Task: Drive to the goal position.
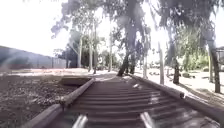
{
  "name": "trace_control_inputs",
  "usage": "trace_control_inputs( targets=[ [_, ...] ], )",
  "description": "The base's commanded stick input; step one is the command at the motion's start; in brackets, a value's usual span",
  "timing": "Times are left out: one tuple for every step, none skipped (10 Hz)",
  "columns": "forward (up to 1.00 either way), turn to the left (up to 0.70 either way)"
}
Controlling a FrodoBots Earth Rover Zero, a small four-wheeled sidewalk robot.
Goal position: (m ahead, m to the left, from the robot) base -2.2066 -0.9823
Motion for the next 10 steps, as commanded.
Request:
trace_control_inputs(
  targets=[
    [0.85,-0.07],
    [0.85,-0.20],
    [0.85,-0.34],
    [0.85,-0.20],
    [0.85,-0.06],
    [0.85,0.00],
    [0.85,0.00],
    [0.85,0.00],
    [0.85,0.00],
    [0.85,0.00]
  ],
)
